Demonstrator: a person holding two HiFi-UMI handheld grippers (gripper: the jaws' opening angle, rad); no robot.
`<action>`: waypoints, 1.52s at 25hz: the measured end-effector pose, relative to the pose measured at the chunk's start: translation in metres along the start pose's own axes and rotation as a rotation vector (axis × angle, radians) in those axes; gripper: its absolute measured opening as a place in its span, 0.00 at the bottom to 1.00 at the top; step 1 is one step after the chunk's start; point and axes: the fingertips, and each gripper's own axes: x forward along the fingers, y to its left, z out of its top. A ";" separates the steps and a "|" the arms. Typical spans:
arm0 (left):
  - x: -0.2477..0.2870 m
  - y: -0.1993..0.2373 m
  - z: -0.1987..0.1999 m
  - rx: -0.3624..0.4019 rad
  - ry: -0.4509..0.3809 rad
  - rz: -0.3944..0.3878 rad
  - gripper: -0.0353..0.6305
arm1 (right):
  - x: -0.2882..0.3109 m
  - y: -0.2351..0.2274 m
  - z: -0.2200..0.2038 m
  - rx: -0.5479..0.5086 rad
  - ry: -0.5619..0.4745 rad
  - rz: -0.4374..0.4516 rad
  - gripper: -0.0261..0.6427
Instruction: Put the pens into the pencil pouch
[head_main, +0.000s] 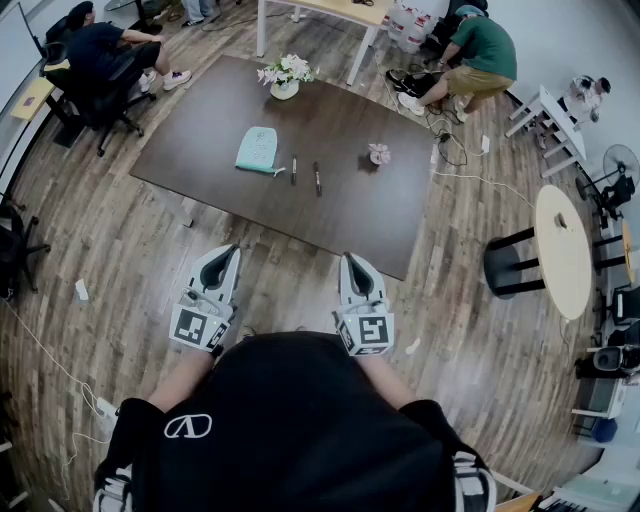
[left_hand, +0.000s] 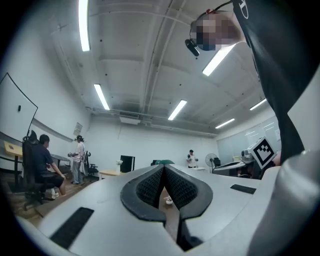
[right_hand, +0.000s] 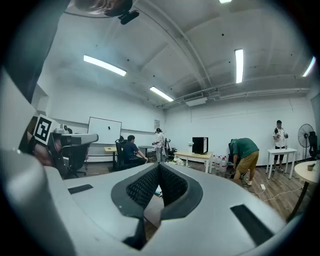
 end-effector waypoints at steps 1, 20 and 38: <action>0.000 0.002 0.001 0.002 -0.002 0.000 0.06 | 0.001 0.000 0.000 0.006 -0.001 -0.003 0.04; 0.000 0.006 0.001 0.001 -0.001 0.018 0.06 | 0.006 0.001 0.014 0.056 -0.075 0.031 0.04; 0.052 -0.008 -0.012 0.054 0.043 0.135 0.06 | 0.038 -0.069 -0.006 0.142 -0.126 0.137 0.04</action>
